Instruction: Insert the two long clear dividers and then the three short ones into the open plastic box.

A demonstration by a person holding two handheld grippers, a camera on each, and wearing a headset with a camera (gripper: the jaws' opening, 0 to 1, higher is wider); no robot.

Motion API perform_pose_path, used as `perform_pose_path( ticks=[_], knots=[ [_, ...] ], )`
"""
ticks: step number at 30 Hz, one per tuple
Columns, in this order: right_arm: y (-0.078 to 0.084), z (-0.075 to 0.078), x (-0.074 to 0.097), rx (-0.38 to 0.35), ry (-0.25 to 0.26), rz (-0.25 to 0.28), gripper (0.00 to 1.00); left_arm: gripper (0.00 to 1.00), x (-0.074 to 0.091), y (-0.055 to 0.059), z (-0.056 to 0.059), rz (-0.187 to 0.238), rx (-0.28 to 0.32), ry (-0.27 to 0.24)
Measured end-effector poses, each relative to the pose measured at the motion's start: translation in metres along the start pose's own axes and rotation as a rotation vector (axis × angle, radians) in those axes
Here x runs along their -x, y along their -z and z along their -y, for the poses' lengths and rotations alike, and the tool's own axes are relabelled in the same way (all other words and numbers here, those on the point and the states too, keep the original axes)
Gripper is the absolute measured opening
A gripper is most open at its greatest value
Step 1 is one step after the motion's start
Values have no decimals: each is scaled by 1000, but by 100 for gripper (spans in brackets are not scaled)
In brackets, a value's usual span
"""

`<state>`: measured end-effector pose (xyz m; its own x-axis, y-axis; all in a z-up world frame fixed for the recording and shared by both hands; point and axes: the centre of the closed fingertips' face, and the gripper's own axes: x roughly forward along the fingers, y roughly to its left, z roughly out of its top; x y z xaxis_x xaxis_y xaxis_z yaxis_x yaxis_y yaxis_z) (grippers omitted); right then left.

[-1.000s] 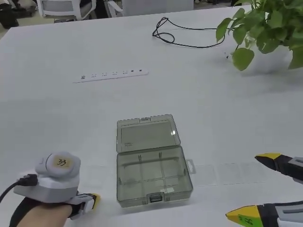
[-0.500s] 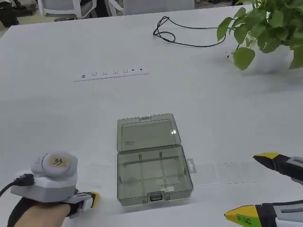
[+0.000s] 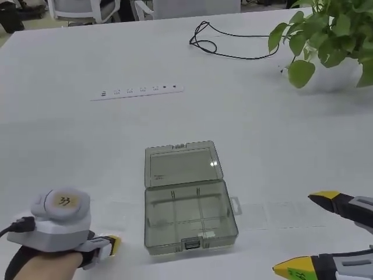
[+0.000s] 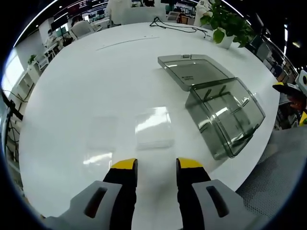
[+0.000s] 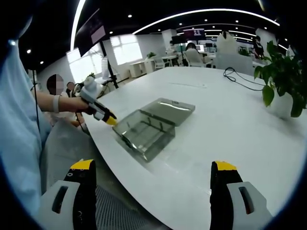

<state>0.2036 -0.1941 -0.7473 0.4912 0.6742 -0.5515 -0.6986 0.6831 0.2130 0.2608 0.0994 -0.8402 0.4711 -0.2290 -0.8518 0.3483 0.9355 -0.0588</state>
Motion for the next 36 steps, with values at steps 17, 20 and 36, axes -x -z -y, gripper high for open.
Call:
perform_pose_path(
  ticks=[17, 20, 36],
  knots=[
    [-14, -2, -11, -16, -19, 34, 99, 30, 21, -31, 0, 125, -25, 12],
    [-18, -4, -14, -22, -25, 47, 98, 30, 28, -43, 3, 161, -38, 18],
    [-53, -6, -34, -76, -58, 149, 84, 30, 51, -95, 47, 305, -94, 92]
  ],
)
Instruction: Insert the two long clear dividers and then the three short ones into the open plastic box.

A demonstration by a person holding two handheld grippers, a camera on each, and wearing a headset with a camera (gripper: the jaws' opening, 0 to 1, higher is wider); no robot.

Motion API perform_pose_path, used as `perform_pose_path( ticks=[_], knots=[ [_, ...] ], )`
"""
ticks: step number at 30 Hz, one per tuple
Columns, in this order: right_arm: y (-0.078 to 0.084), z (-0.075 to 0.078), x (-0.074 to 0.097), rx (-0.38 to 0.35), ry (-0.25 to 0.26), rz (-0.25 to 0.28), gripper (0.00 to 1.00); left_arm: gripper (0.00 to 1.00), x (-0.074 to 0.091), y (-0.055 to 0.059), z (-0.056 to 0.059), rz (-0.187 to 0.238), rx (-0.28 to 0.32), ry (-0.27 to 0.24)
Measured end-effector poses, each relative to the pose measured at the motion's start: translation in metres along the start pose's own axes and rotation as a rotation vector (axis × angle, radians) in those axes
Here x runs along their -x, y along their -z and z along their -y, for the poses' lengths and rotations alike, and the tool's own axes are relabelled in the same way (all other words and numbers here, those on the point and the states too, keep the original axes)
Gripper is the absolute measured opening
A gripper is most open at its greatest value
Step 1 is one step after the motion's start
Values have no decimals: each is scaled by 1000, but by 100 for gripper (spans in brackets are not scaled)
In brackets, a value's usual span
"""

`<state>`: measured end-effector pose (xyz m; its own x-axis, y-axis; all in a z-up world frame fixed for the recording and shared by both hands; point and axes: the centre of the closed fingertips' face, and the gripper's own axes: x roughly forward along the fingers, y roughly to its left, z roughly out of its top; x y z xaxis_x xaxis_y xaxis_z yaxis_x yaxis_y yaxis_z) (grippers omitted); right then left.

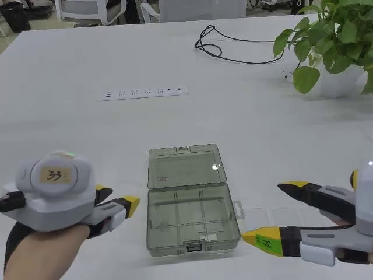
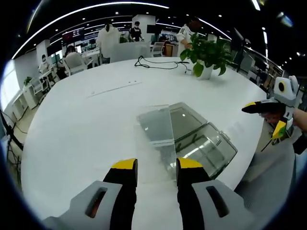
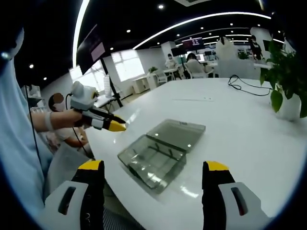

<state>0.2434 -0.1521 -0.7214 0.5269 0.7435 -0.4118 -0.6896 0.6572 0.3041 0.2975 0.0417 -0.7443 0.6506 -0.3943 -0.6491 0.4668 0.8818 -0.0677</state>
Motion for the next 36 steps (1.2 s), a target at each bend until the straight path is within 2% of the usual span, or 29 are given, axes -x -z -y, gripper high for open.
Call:
perform_pose_path(
  ticks=[9, 12, 16, 21, 22, 24, 28, 36],
  knots=[
    [-26, -1, -16, -82, -2, 90, 65, 30, -7, -18, 31, 40, -41, 60],
    [-33, -6, -22, -97, -8, 111, 60, 30, -8, -23, 40, 51, -55, 78],
    [-46, -7, -28, -168, -29, 167, 52, 30, -9, -31, 54, 72, -74, 100],
    [-56, -7, -35, -228, -46, 203, 39, 30, -8, -42, 67, 102, -88, 127],
    [-60, -7, -37, -254, -43, 224, 38, 30, -8, -44, 70, 109, -92, 132],
    [-63, -8, -41, -294, -53, 236, 36, 30, -8, -46, 76, 111, -101, 144],
    [-67, -10, -48, -330, -60, 256, 31, 30, -8, -48, 86, 123, -116, 160],
    [-67, -8, -55, -393, -66, 267, 23, 30, -9, -50, 98, 133, -129, 187]
  ],
)
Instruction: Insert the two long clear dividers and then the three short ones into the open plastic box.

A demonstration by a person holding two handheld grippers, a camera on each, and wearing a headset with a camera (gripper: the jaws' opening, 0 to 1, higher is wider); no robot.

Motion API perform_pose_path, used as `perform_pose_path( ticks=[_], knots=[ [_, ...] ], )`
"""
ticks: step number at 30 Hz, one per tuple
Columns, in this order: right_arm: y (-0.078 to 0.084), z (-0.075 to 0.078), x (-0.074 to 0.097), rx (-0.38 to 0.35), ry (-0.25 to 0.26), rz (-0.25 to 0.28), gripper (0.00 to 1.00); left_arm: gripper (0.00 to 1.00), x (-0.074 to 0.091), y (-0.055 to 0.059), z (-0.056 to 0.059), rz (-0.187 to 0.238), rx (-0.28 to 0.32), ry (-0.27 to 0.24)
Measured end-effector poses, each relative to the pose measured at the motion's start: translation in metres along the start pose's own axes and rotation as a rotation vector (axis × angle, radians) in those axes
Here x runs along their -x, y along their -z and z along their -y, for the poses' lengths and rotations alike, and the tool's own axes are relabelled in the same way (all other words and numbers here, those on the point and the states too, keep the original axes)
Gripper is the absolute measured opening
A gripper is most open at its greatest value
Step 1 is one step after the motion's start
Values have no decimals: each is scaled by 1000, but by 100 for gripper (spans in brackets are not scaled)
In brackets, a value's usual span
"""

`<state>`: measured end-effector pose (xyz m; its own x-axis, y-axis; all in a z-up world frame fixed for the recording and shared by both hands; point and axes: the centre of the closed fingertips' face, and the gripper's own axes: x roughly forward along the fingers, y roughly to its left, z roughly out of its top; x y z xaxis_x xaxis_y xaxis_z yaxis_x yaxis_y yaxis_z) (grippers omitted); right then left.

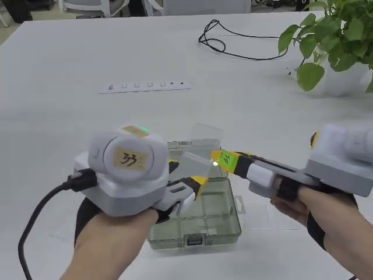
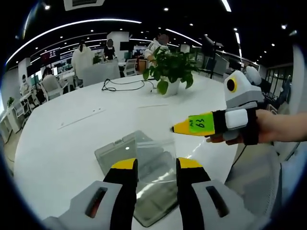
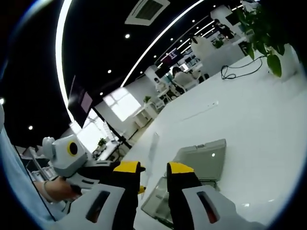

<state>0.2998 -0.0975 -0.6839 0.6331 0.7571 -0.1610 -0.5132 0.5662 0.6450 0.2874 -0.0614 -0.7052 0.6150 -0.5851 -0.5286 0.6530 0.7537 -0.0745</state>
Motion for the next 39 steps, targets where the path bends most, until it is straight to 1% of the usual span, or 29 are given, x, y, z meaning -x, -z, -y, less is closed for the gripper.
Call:
perform_pose_path(
  ticks=[3, 8, 10, 12, 14, 23, 25, 29, 33, 34, 36, 37, 39],
  knots=[
    [2, 0, -1, -31, -6, 2, 19, 30, -1, -1, 2, 7, -1, 4],
    [5, 0, -1, -61, -7, 5, 14, 30, 0, -4, 3, 17, -5, 1],
    [3, 3, -1, -78, -14, 14, 12, 30, -1, -5, 3, 22, -6, 0],
    [2, 2, -1, -94, -17, 25, 11, 30, -1, -6, 4, 27, -5, 1],
    [2, 1, -2, -96, -16, 25, 9, 30, -1, -6, 4, 24, -6, 2],
    [0, -3, -3, -111, -23, 39, 6, 30, -1, -8, 5, 47, 3, -14],
    [0, -5, -3, -115, -28, 40, 4, 30, 0, -8, 5, 50, 6, -13],
    [-1, -7, -4, -112, -25, 38, 3, 30, 0, -8, 5, 55, 9, -18],
    [-1, -10, -5, -113, -20, 21, 3, 30, 0, -7, 5, 60, 13, -21],
    [0, -9, -5, -109, -8, 18, 3, 30, 1, -8, 5, 68, 18, -21],
    [1, -10, -5, -123, -6, 4, 3, 30, 0, -7, 4, 67, 15, -23],
    [0, -9, -5, -115, -1, 8, 2, 31, 1, -7, 4, 77, 12, -22],
    [1, -9, -6, -116, 6, 1, 2, 31, 0, -6, 4, 73, 14, -20]
  ],
)
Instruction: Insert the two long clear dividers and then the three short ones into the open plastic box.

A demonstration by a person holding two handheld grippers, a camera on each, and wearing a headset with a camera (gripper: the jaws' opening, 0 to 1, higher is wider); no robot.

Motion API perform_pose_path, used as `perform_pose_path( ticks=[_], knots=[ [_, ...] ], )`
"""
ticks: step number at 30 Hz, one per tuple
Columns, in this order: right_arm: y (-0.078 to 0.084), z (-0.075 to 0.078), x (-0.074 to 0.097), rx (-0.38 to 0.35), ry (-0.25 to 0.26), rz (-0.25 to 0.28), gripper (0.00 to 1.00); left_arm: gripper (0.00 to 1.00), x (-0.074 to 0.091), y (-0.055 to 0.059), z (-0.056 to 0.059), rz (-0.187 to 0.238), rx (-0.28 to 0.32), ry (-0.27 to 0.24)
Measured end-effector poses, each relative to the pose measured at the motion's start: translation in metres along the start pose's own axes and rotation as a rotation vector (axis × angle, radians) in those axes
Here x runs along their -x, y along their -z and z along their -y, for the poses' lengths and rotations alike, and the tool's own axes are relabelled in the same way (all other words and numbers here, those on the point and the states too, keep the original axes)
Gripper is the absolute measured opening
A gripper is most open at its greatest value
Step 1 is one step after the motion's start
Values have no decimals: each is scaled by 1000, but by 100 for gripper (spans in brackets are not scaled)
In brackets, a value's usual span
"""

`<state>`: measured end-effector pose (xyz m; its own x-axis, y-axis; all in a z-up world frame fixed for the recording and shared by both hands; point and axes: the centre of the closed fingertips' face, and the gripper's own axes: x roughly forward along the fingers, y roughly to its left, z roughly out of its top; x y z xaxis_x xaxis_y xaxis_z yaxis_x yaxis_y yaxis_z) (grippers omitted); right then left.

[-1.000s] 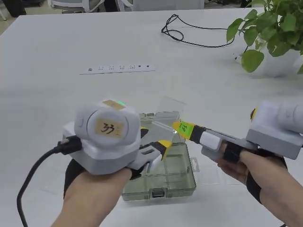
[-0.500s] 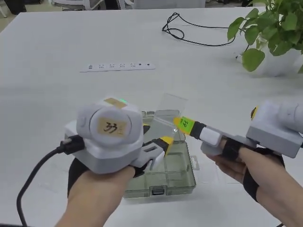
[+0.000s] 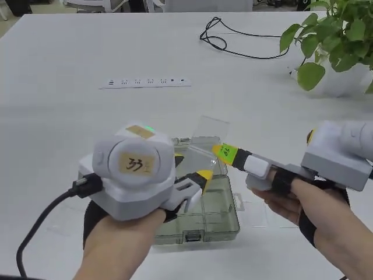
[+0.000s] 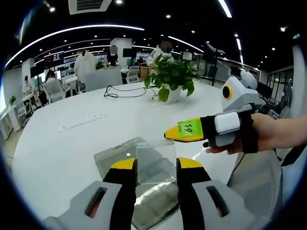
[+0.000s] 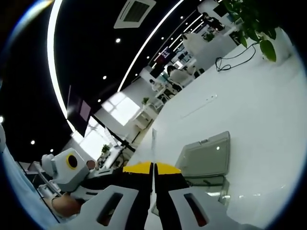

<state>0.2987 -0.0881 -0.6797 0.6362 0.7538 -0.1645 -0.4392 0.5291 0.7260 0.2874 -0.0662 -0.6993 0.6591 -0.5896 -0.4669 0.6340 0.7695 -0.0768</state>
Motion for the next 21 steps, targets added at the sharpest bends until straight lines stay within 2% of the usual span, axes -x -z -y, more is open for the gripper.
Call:
perform_pose_path(
  ticks=[3, 7, 9, 11, 14, 21],
  knots=[
    [1, 3, 0, 1, 13, -12, 2, 32, 1, -2, 1, 7, -38, 10],
    [-1, 4, 1, 2, 24, -36, 2, 45, 3, 0, -1, 5, -50, 11],
    [-2, 6, 2, 5, 41, -52, 2, 45, 6, 5, -5, -8, -65, 12],
    [-1, 8, 3, 6, 51, -70, 2, 50, 8, 7, -8, -8, -55, 9],
    [-2, 10, 5, 6, 69, -98, 2, 61, 12, 18, -15, -38, -74, 4],
    [-1, 14, 8, 19, 135, -180, 2, 76, 22, 36, -29, -69, -89, 6]
  ],
)
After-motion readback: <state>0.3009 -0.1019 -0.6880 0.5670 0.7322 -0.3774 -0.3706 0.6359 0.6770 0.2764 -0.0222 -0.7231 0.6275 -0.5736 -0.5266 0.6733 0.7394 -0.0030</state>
